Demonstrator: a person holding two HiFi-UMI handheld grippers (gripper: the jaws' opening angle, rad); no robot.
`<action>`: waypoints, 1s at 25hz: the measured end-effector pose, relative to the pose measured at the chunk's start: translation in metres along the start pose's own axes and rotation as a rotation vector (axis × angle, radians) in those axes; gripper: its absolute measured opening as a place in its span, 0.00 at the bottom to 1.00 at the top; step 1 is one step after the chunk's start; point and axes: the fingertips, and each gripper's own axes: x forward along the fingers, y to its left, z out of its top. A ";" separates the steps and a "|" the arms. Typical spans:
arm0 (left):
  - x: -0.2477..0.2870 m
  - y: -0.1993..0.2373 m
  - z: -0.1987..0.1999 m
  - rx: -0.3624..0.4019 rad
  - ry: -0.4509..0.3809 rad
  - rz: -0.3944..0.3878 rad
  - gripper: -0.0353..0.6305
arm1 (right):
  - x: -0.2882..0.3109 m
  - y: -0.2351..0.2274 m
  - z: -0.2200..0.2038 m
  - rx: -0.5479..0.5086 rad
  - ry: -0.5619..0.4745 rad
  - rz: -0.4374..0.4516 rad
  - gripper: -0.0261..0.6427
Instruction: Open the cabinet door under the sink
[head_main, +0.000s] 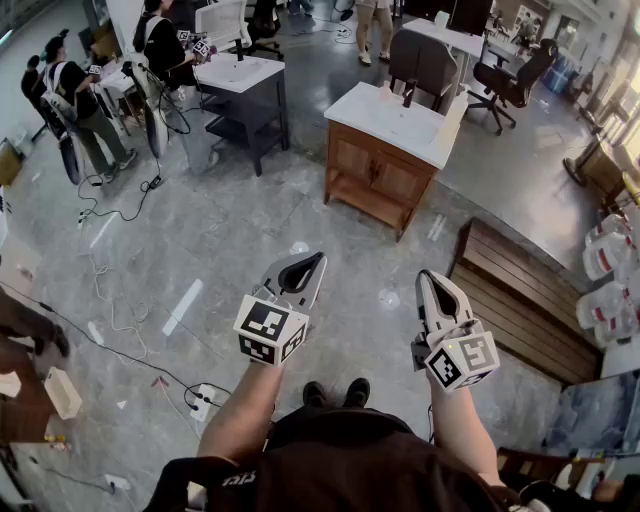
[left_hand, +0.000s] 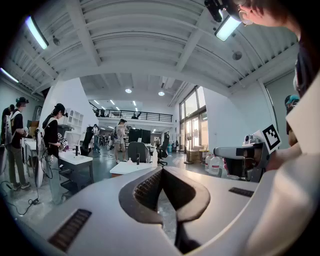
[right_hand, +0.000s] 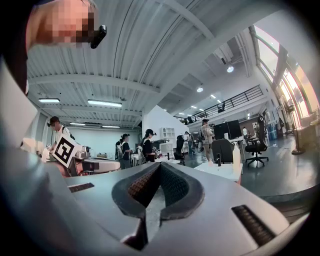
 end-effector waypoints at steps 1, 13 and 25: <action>-0.004 -0.001 0.000 -0.004 -0.008 -0.015 0.07 | -0.001 0.003 -0.001 0.001 0.002 -0.005 0.05; -0.032 0.018 -0.008 -0.033 -0.018 -0.004 0.08 | 0.007 0.030 -0.009 -0.017 0.009 -0.018 0.05; -0.020 0.053 -0.037 -0.057 0.096 0.052 0.08 | 0.037 0.021 -0.027 0.053 0.029 -0.014 0.06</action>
